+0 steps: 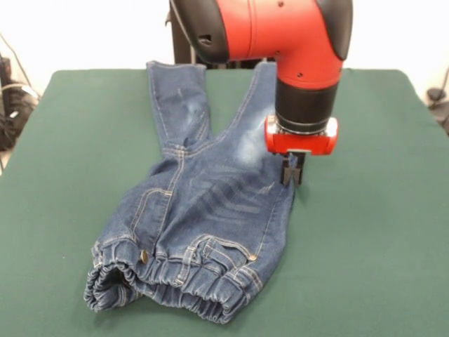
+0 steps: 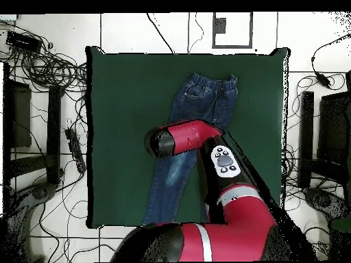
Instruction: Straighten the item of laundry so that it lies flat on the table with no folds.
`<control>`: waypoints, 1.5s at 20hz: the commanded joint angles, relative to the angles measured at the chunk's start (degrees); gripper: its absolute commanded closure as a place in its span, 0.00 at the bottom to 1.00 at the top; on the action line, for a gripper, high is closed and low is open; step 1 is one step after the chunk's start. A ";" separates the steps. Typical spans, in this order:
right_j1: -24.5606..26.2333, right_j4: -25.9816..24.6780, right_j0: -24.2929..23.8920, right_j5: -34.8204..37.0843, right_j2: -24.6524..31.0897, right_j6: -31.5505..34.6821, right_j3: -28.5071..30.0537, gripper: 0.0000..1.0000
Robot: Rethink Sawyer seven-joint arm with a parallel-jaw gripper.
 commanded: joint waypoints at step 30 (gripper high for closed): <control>-5.66 0.21 -2.41 -10.54 10.15 -0.83 15.90 1.00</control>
